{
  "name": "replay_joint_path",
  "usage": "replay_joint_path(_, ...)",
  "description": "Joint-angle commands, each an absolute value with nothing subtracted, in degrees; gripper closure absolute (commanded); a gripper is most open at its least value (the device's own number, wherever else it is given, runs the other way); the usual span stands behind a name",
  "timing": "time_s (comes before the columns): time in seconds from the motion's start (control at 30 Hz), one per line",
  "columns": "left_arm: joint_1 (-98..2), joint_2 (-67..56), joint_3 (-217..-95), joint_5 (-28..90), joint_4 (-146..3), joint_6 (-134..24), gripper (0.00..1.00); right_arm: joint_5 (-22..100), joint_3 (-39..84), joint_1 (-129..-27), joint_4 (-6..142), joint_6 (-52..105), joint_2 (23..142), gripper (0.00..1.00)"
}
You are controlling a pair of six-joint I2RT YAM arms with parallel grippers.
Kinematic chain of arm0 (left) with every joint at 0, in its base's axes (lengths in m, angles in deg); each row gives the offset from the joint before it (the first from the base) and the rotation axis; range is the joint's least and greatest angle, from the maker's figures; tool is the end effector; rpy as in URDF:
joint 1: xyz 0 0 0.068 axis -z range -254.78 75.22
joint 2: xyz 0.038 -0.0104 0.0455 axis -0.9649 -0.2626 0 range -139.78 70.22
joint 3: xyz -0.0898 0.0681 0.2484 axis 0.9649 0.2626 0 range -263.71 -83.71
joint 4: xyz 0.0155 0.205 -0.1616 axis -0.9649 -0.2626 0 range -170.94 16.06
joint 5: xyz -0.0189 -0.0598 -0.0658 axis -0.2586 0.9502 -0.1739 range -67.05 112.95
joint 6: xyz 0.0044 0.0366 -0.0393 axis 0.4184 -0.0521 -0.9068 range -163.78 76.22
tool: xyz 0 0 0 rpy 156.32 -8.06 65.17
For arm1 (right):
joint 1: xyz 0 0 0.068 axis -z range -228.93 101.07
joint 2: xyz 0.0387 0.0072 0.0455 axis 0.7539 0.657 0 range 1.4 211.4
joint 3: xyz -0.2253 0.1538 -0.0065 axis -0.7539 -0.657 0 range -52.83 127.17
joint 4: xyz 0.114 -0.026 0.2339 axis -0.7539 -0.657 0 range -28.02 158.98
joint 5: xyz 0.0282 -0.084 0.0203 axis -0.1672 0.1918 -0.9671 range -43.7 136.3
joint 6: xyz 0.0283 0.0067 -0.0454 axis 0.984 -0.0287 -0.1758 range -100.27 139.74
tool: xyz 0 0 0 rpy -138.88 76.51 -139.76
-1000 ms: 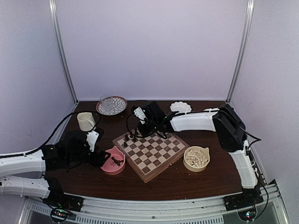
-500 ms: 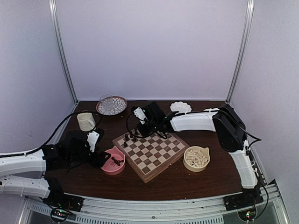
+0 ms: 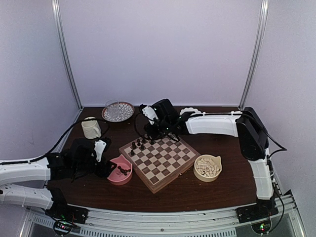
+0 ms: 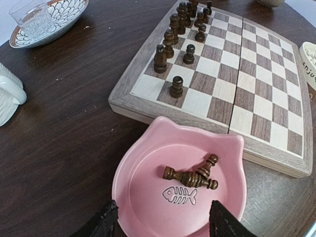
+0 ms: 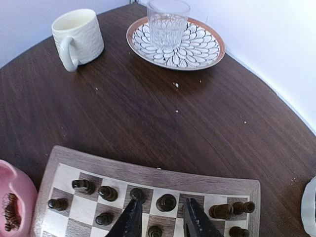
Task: Set up the chess pieces on the board
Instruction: Place the king on e8.
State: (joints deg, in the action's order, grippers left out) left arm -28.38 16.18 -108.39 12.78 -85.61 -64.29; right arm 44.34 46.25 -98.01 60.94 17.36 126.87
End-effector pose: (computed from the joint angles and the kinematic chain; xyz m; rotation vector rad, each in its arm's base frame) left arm 0.1358 -0.1334 0.1878 0.4252 2.2673 -0.4074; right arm 0.3330 0.3860 0.2115 -0.9795 1.9868 0.4975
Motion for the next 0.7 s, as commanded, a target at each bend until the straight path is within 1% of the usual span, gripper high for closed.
replay_joint_path(0.0, -29.0, 13.6, -110.3, 13.7, -84.8, -65.1, 0.38, 41.7, 43.6, -97.6, 61.5, 19.3, 120.5, 0.69)
replay_joint_path(0.17, -29.0, 8.7, -112.0, 15.3, -84.4, -64.4, 0.39, 38.3, 39.8, -97.6, 62.8, 22.9, 116.0, 0.69)
replay_joint_path(0.4, -29.1, 5.7, -113.4, 17.9, -84.3, -61.1, 0.38, 30.4, 37.3, -98.6, 56.7, 25.1, 111.1, 0.69)
replay_joint_path(0.53, -29.0, 5.1, -113.0, 21.3, -82.6, -55.4, 0.39, 27.2, 30.2, -99.2, 56.7, 25.8, 106.2, 0.68)
replay_joint_path(0.67, -29.0, 3.6, -113.9, 20.3, -82.3, -52.5, 0.39, 25.1, 22.8, -99.9, 57.5, 26.6, 102.0, 0.68)
